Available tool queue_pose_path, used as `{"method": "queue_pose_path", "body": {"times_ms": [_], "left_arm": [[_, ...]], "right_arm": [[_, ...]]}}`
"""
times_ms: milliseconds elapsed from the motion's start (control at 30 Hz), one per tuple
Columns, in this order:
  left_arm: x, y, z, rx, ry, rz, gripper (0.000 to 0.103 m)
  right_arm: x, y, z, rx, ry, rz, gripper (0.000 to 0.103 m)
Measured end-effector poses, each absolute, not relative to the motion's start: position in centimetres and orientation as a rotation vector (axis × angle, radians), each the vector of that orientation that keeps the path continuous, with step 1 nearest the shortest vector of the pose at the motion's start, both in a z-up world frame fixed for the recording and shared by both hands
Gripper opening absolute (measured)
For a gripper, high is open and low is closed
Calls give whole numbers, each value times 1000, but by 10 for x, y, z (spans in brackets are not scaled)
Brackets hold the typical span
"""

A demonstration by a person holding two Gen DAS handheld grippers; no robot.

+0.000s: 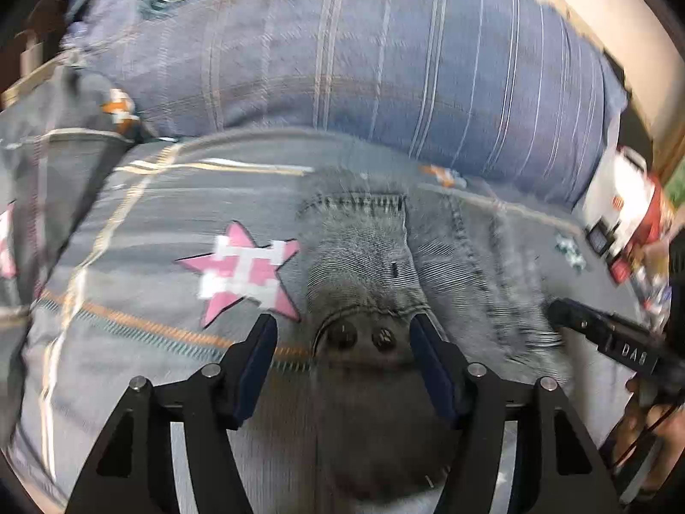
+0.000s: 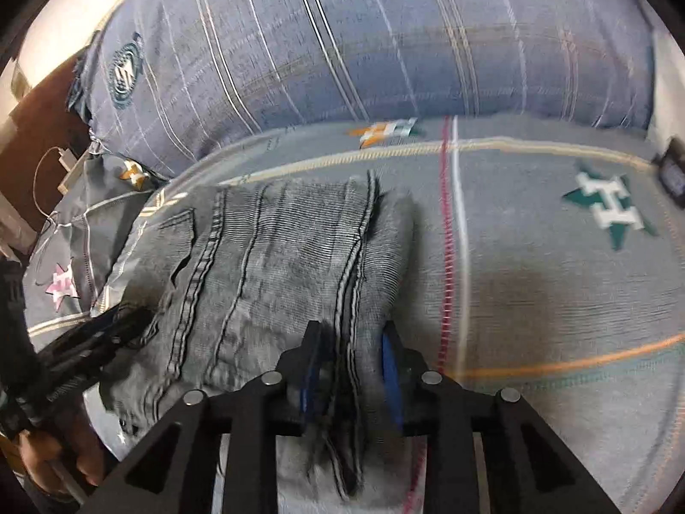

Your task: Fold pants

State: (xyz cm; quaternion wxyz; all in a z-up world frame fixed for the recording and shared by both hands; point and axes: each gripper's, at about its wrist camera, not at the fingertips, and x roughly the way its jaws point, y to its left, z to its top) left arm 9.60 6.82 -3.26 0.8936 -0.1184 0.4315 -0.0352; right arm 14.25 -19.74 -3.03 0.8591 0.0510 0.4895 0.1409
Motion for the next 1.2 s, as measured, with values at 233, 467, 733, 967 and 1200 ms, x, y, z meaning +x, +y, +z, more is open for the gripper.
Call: {"method": "queue_pose_path", "body": {"times_ms": [233,467,733,967,1200], "left_arm": [[69,31,-43,-137,919,-35,81],[35,17,-9,-57,837,15,81],[16,11,18,-93,778,14,97],[18,3,18,-54,811,3,100],[21,2,10,-70,841,-19,102]], "right_arm": [[94,-179,-33,-45,968,313,67],[76,-191,-19,-61,931,274,83],[43,-206,34,-81,801,232,103],[26,-208,25,-93,823,256,103],[24,-208,18,-82,848,269,103]]}}
